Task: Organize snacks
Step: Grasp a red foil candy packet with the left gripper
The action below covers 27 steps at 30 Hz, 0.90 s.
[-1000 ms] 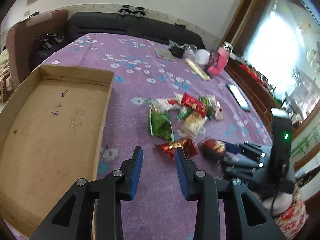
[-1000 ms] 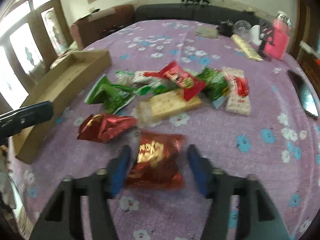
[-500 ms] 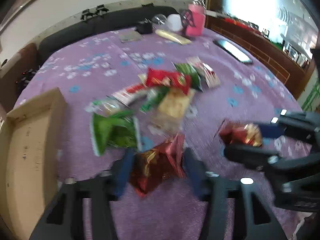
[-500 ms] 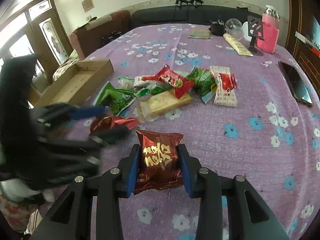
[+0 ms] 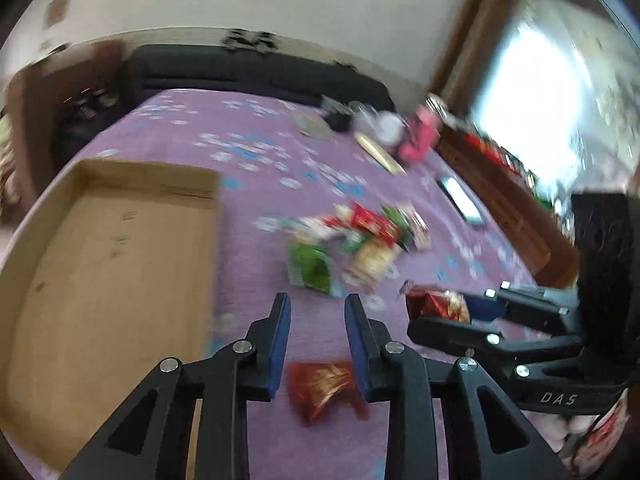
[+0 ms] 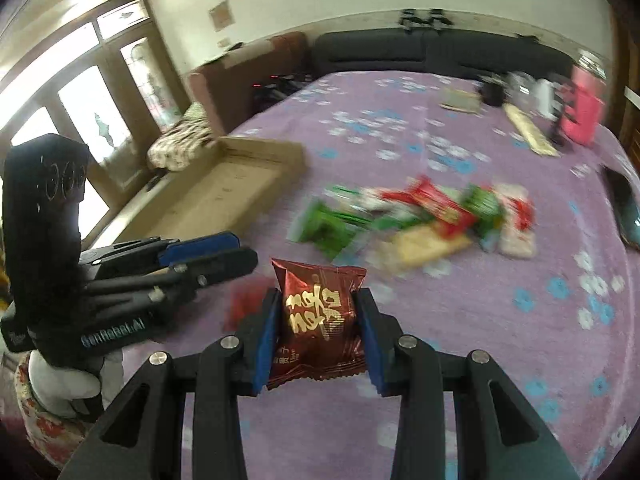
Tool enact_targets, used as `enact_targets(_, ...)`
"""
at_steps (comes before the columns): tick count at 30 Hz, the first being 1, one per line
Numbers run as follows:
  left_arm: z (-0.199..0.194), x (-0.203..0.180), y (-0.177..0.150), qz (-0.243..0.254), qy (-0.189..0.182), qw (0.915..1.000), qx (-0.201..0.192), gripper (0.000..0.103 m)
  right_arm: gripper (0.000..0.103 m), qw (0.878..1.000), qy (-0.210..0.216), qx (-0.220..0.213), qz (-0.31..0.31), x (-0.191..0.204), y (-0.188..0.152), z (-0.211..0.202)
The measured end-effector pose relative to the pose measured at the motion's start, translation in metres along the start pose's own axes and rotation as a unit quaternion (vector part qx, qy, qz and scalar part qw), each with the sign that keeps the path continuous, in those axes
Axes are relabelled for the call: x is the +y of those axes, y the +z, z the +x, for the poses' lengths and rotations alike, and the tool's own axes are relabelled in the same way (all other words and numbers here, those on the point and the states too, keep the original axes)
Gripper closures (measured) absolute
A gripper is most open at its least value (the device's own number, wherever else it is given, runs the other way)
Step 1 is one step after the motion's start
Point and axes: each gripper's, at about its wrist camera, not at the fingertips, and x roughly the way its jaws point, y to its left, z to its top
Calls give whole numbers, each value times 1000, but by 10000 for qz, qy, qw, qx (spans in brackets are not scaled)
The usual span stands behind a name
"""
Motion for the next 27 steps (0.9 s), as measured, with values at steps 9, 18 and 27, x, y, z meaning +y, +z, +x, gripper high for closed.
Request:
enact_targets(9,-55,73,-18,-656,517,9960,-330,74,66,9971,504,238,-516,71,25,45)
enact_targets(18,-11,-14,-35,799,-494,9949,368,49,66,9989,-305,115,331,-11,4,10)
enact_targets(27,60,-64,-54,1950,389,9739,1092,32,66,9966,-288,-44,777,-52,-26,-22)
